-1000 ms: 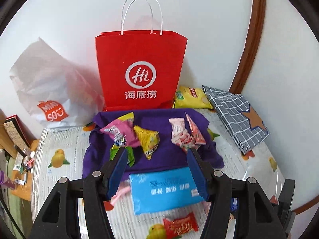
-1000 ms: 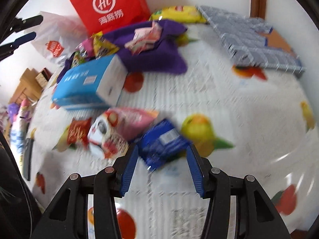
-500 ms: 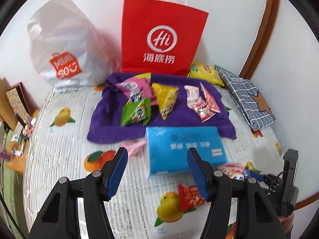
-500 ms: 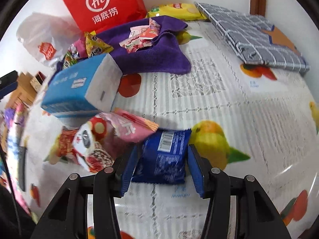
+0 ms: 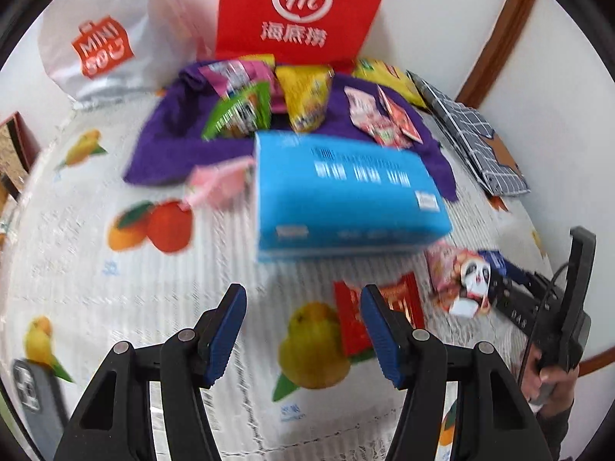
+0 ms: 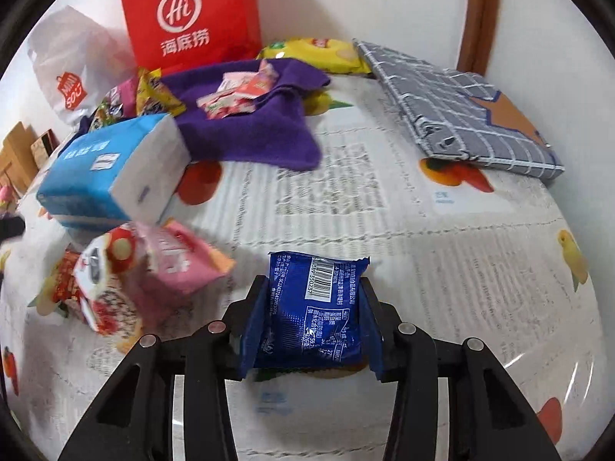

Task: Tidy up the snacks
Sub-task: 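Grasp the red candy packet with the left tool while the right tool holds the blue packet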

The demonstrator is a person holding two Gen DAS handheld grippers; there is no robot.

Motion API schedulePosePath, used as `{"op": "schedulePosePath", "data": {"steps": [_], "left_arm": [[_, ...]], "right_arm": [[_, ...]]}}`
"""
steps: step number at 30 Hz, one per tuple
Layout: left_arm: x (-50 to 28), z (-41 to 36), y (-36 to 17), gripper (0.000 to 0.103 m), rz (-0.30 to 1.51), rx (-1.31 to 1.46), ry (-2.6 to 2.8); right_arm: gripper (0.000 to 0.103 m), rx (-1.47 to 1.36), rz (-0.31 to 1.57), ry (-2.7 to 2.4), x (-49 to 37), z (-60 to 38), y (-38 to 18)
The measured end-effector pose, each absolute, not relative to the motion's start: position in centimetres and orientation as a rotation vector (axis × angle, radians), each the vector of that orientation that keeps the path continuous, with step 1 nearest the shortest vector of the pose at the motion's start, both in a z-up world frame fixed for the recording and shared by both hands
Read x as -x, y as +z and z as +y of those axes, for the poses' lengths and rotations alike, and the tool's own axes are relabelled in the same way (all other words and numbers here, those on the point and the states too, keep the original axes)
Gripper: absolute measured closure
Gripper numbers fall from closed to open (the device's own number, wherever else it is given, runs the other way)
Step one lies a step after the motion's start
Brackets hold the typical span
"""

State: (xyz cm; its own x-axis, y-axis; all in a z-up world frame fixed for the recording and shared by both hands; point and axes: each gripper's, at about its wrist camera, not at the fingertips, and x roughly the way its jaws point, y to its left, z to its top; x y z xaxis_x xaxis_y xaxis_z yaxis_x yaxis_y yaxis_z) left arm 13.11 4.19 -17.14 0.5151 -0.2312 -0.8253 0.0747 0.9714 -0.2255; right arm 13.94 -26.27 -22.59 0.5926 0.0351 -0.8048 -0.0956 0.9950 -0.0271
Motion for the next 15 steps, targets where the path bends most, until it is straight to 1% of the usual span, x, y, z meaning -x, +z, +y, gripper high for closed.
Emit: {"op": "schedulePosePath", "data": {"steps": [4, 5, 6, 7, 10, 15], "left_arm": [[-13.0, 3.1, -18.6, 0.043, 1.05, 0.239, -0.28], [-13.1, 2.7, -18.9, 0.042, 1.054, 0.248, -0.305], [-13.0, 2.5, -19.1, 0.035, 1.054, 0.254, -0.312], [-13.0, 2.1, -19.3, 0.033, 1.046, 0.265, -0.321], [-13.2, 1.8, -19.7, 0.03, 1.049, 0.31, -0.343], [-13.7, 0.9, -20.5, 0.028, 1.062, 0.345, -0.338]], "right_arm": [[0.058, 0.051, 0.909, 0.08, -13.6, -26.9, -22.7], [0.058, 0.047, 0.909, 0.081, -13.7, -26.9, -22.7], [0.058, 0.045, 0.909, 0.082, -13.7, -26.9, -22.7], [0.058, 0.042, 0.909, 0.083, -13.7, -27.0, -22.7], [0.058, 0.034, 0.91, 0.086, -13.7, -27.0, -22.7], [0.057, 0.04, 0.91, 0.088, -13.7, -26.9, -22.7]]}}
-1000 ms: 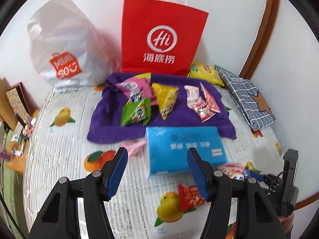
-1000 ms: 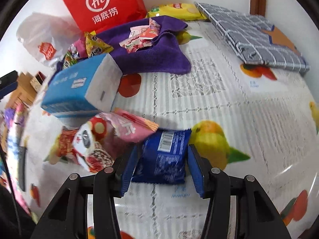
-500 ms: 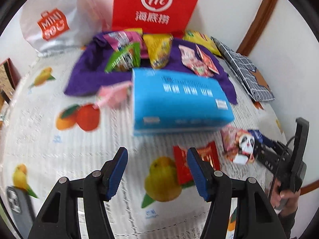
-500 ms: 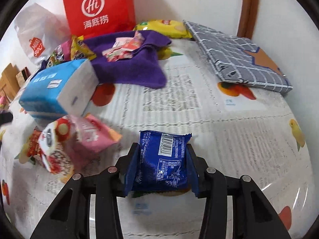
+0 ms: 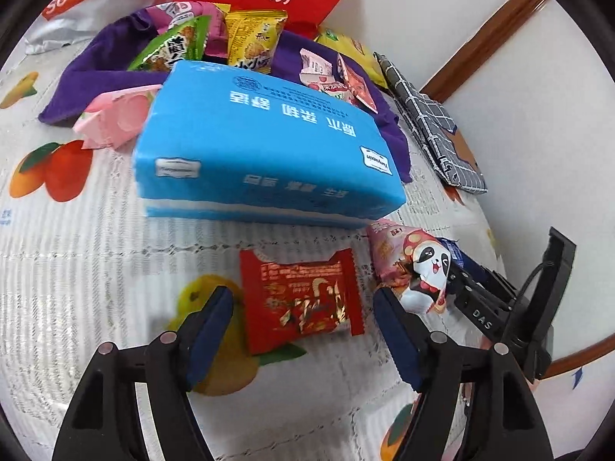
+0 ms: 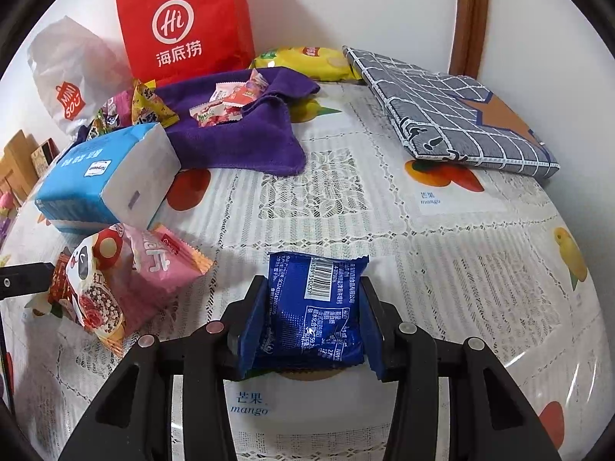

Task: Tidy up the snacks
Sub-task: 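Grasp the red candy packet with the left tool while the right tool holds the blue packet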

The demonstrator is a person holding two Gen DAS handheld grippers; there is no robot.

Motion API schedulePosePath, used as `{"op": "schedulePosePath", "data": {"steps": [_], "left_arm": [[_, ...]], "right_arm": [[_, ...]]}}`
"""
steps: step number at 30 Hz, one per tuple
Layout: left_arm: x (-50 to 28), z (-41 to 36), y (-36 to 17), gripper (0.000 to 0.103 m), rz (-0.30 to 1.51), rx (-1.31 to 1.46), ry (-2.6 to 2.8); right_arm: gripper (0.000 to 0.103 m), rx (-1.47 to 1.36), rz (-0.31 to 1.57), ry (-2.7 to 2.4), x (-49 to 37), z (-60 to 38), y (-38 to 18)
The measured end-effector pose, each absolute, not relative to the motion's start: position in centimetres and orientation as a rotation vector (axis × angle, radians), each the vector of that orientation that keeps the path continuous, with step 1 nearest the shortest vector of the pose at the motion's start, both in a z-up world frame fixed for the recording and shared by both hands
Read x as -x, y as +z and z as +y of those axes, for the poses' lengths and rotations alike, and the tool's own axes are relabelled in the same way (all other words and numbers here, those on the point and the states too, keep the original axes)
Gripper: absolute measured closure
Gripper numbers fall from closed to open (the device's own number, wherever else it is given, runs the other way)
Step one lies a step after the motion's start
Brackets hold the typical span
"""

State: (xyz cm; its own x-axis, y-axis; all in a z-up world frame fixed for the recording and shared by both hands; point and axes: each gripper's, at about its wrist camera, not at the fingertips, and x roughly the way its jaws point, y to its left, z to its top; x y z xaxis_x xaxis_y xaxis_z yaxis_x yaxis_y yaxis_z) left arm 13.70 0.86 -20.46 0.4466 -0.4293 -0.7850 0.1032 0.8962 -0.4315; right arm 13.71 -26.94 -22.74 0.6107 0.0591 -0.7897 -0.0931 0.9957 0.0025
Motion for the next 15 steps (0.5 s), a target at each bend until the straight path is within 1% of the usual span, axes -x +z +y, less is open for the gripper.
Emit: {"op": "schedulePosePath", "data": {"steps": [7, 13, 15], "left_arm": [[-13.9, -2.6, -20.5, 0.023, 1.016, 0.205, -0.247], [-14.0, -4.1, -21.0, 0.023, 0.97, 0.062, -0.12], [-14.1, -4.6, -21.2, 0.026, 0.962, -0.01, -0.066]], "right_arm": [[0.056, 0.036, 0.91, 0.094, -13.7, -27.0, -22.7], [0.054, 0.038, 0.911, 0.098, -13.7, -27.0, -22.7], [0.054, 0.037, 0.911, 0.099, -13.7, -27.0, -22.7]]}}
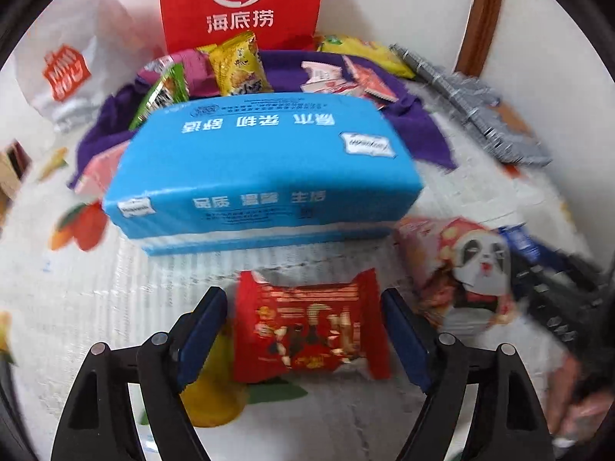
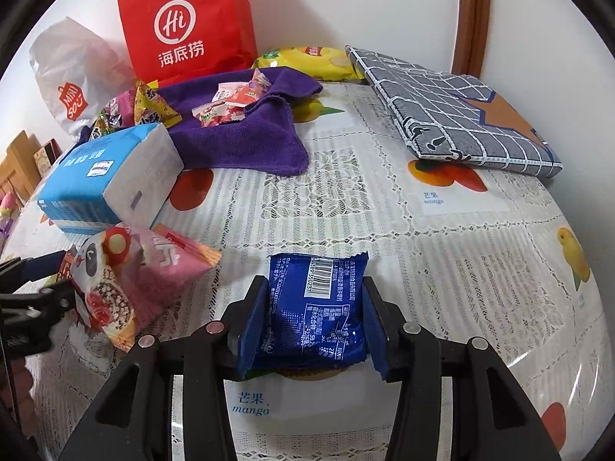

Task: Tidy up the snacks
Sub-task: 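Grasp the red candy packet with the left tool while the right tool holds the blue packet, then carry both packets up over the purple towel with both tools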

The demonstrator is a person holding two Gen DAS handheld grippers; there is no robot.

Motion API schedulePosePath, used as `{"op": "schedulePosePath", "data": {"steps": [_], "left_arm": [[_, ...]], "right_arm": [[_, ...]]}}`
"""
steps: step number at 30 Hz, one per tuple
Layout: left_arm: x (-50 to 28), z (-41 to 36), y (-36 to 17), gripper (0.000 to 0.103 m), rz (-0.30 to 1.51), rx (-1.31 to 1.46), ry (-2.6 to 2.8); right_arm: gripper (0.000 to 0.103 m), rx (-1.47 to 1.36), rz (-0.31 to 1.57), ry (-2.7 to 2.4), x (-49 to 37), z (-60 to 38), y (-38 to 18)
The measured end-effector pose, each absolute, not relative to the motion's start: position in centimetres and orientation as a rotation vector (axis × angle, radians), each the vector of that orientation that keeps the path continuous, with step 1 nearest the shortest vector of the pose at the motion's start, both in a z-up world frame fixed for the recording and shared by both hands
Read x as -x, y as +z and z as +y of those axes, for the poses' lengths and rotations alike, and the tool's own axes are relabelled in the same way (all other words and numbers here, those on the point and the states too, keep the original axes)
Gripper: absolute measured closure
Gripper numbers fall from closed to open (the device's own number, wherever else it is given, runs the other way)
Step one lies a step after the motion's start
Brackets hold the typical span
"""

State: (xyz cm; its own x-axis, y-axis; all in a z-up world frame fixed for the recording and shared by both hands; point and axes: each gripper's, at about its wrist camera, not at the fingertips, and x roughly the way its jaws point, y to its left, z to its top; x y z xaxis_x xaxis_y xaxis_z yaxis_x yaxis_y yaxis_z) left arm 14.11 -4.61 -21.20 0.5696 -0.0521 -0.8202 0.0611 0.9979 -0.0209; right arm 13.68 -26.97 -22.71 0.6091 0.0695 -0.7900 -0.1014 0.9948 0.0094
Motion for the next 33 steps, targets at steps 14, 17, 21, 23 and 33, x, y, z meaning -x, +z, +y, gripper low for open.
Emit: {"op": "schedulePosePath", "data": {"steps": [14, 17, 21, 23, 33], "left_arm": [[-11.8, 5.5, -20.4, 0.054, 0.948, 0.092, 0.033], [-11.3, 6.4, -20.7, 0.051, 0.924, 0.083, 0.055], [-11.0, 5.6, -21.2, 0.046, 0.882, 0.015, 0.069], [-10.8, 5.6, -21.2, 0.046, 0.879, 0.016, 0.067], [-11.0, 5.4, -21.3, 0.04, 0.886, 0.02, 0.031]], "right_arm": [[0.058, 0.074, 0.907, 0.12, -13.2, -26.2, -22.5], [0.058, 0.127, 0.901, 0.194, -12.3, -24.9, -22.5], [0.051, 0.171, 0.892, 0.237, -11.4, -24.1, -22.4], [0.038, 0.153, 0.9, 0.21, -11.4, -24.6, -22.4], [0.047, 0.114, 0.908, 0.192, -11.3, -24.8, -22.5]]}}
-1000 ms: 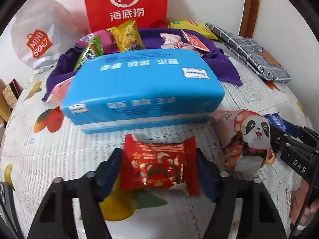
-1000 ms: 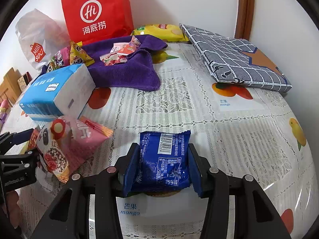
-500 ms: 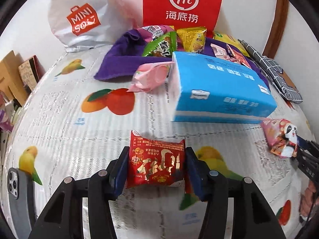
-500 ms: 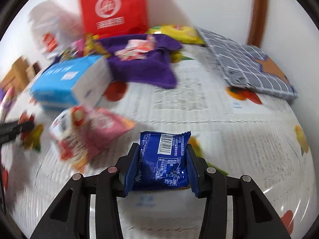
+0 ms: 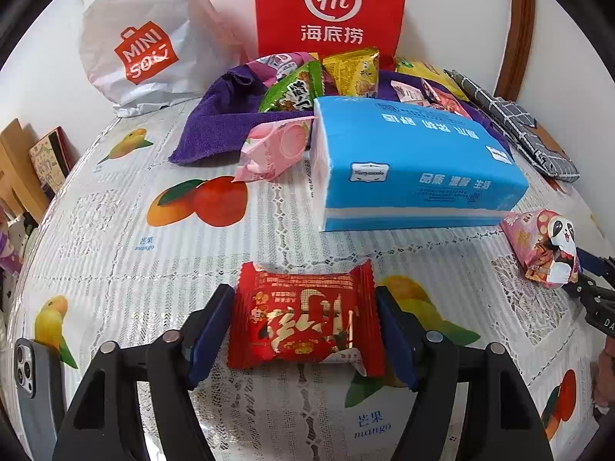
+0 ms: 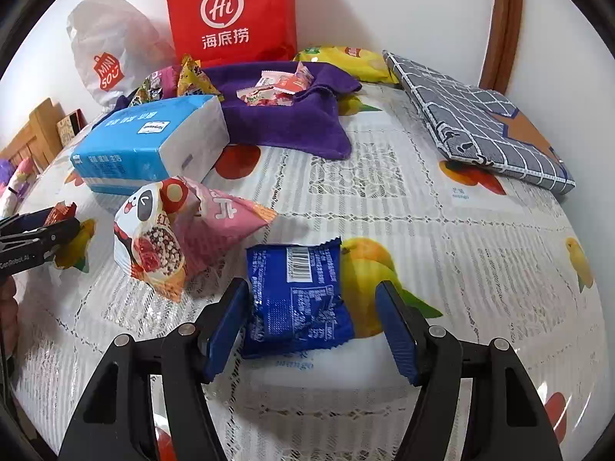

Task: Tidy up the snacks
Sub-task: 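Carry both packets up over the purple towel with both tools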

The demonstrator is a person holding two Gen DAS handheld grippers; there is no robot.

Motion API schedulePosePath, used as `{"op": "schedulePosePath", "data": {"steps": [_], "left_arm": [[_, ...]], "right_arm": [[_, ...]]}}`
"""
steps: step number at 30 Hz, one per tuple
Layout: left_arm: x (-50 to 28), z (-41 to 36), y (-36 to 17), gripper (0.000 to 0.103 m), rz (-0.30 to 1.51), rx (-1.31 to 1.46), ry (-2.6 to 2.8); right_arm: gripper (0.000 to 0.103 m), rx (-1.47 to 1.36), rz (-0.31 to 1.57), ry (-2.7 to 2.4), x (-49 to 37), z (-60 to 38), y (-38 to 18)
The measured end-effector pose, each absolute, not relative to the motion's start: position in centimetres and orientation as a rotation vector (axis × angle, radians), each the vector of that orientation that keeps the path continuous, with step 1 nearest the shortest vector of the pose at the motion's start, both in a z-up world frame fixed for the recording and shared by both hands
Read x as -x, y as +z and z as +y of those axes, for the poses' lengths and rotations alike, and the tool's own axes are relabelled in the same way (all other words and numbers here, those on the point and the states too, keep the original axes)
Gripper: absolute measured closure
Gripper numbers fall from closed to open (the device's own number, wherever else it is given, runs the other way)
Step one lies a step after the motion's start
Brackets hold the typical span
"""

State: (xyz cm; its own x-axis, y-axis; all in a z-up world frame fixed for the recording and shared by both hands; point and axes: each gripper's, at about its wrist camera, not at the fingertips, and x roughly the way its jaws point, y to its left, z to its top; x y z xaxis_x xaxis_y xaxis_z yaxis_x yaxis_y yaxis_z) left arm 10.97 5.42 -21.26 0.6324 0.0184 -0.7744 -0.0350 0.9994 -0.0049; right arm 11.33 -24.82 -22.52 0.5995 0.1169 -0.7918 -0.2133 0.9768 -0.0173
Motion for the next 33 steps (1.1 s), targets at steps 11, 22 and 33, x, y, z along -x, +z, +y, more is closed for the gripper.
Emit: {"op": "schedulePosePath", "data": {"steps": [11, 22, 33], "left_arm": [[-9.5, 7.5, -18.8, 0.057, 0.881, 0.15, -0.039], [-11.0, 6.3, -13.2, 0.057, 0.797, 0.109, -0.056], [-15.0, 6.4, -6.9, 0.057, 0.711, 0.122, -0.065]], "right_arm": [[0.061, 0.118, 0.911, 0.185, -10.8, -23.7, -20.8], [0.061, 0.09, 0.805, 0.172, -10.8, -23.7, -15.9], [0.061, 0.066, 0.733, 0.142, -16.2, -21.7, -10.3]]}}
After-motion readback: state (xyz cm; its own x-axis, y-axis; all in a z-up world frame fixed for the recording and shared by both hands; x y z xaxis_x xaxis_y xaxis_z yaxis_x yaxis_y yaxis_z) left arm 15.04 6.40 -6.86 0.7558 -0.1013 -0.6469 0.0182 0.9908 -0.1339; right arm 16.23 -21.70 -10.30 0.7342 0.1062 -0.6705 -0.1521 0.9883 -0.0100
